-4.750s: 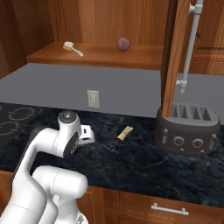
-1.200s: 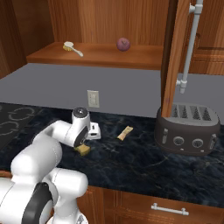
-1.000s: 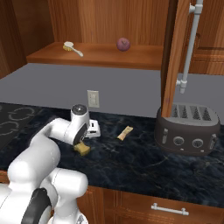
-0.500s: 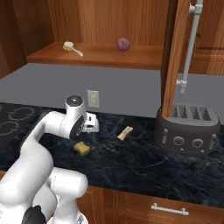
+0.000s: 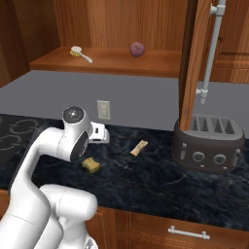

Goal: Pick the dish brush and sponge from the cabinet and place them on the counter.

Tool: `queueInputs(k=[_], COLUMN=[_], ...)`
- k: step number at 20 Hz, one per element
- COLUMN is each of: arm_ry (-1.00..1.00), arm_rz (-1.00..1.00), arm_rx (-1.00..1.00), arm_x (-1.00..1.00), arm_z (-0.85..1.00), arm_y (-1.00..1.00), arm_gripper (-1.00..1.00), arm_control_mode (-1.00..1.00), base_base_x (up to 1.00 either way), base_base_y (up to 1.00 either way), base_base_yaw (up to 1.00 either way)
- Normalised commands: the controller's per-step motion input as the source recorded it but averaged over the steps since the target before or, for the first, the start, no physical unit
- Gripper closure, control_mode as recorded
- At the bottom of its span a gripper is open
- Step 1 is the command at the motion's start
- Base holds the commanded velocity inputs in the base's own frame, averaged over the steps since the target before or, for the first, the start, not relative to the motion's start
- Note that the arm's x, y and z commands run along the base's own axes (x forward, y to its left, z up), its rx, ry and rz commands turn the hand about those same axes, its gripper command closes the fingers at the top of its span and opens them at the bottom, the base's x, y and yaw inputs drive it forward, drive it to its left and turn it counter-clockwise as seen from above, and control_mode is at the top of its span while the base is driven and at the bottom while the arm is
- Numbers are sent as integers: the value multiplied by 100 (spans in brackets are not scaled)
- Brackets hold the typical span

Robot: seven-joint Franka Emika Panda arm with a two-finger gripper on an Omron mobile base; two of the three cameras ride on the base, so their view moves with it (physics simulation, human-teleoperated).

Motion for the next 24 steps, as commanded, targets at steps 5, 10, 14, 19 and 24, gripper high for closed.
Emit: queueInputs(k=[5, 10, 14, 19, 24], arm_ry=[-13, -1, 1, 5, 6], arm_rz=[0, 0, 0, 0, 0], arm_rx=[0, 0, 0, 0, 0], arm_x=[-35, -35, -38, -29, -20], arm_z=[51, 44, 49, 47, 54], arm_y=[-9, -9, -17, -13, -15], arm_gripper=[-100, -100, -100, -100, -100], arm_control_mode=[-100, -100, -100, -100, -100], base_base_x=[0, 0, 0, 0, 0], base_base_y=[0, 0, 0, 0, 0], base_base_yaw=[0, 0, 0, 0, 0])
